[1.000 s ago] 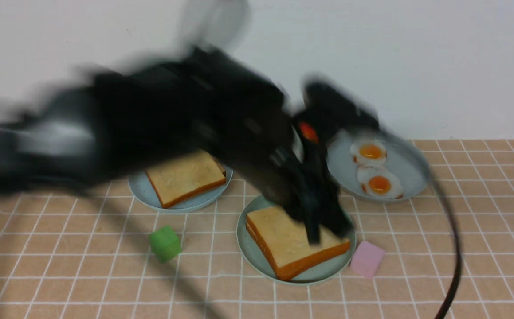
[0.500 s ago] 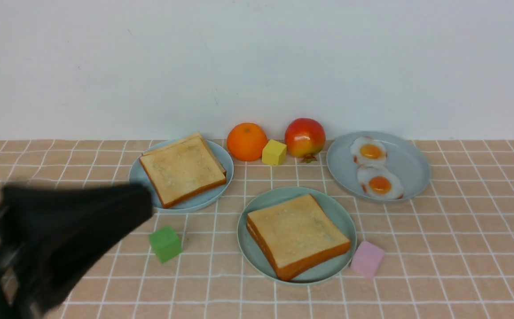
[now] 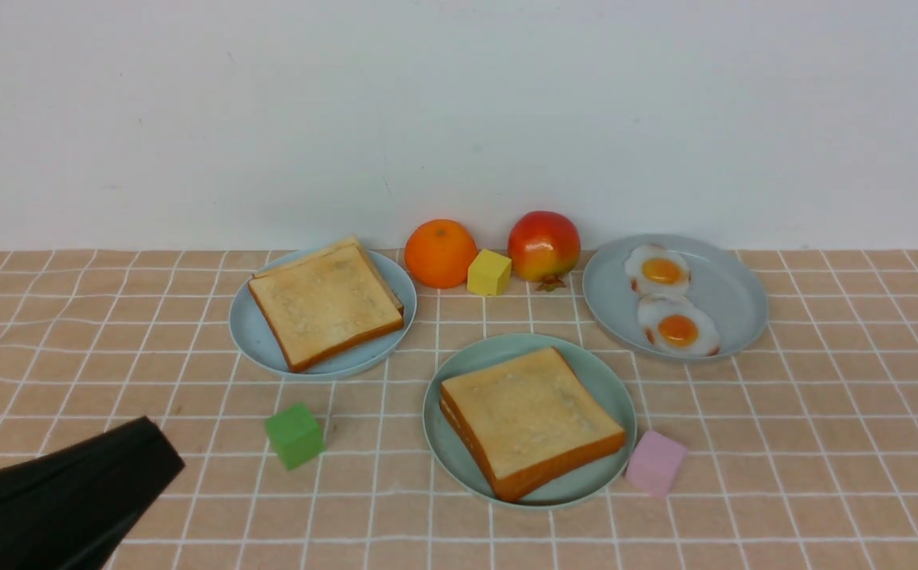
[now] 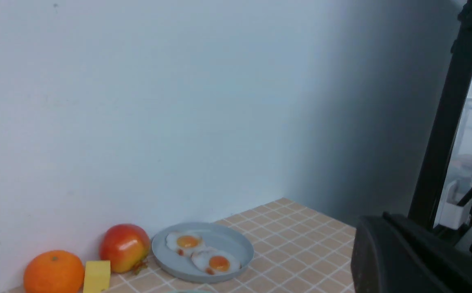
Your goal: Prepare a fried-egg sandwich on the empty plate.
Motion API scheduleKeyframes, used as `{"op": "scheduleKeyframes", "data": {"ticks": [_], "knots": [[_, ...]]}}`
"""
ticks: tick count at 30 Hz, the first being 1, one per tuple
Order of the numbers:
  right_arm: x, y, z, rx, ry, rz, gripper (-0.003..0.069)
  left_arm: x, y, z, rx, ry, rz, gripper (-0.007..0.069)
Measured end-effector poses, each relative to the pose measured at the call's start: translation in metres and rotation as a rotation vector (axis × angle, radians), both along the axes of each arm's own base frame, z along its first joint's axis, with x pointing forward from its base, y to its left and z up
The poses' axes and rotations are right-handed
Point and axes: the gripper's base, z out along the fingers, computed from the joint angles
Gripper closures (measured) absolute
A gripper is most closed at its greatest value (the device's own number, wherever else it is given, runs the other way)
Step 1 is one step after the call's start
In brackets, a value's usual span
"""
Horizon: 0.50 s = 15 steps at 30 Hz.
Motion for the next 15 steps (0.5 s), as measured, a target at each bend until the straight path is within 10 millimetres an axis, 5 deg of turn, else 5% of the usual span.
{"op": "scheduleKeyframes", "data": {"ticks": [8,15], "knots": [[0.033,0.009,-0.061,0.051,-0.193,0.02,0.0655,0.0,0.0,-0.002,0.014,0.013,-0.002,0.0638],[0.039,0.01,-0.126,0.024,-0.081,0.022,0.0645,0.0,0.0,-0.002,0.016,0.014,-0.003,0.0638]]}}
